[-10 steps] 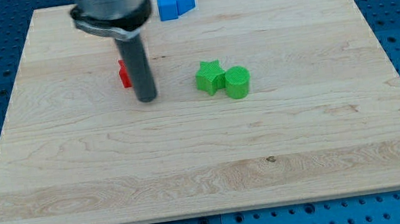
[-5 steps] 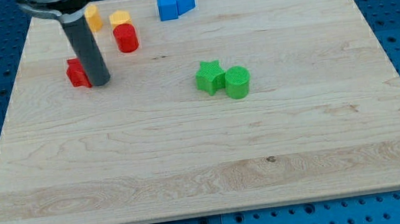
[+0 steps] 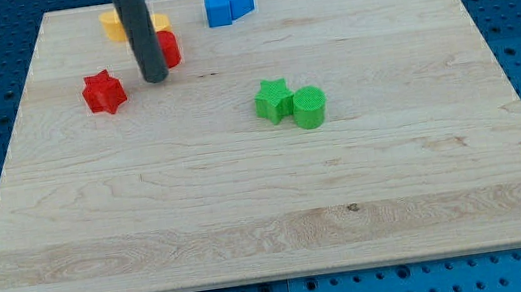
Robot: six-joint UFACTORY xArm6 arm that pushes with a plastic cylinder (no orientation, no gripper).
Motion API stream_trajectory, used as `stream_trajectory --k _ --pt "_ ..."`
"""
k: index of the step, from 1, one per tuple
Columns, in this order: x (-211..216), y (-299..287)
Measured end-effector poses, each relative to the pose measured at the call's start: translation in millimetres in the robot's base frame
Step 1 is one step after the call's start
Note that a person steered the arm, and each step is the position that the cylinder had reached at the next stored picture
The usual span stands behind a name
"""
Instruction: Slide the red star towards the center left
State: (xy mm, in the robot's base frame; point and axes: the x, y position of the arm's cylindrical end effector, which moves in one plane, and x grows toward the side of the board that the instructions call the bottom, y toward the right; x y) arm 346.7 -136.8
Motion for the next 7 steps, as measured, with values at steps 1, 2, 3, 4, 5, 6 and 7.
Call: stream_trajectory --k 1,2,3,4,5,6,7 --pt "-10.2 -23.7" --pt "1.4 -33.8" --pt "35.3 -33.8" --pt "38.3 -33.0" --pt "23.5 -28.8" --pt "6.1 -33.2" --pt "0.6 -40.2"
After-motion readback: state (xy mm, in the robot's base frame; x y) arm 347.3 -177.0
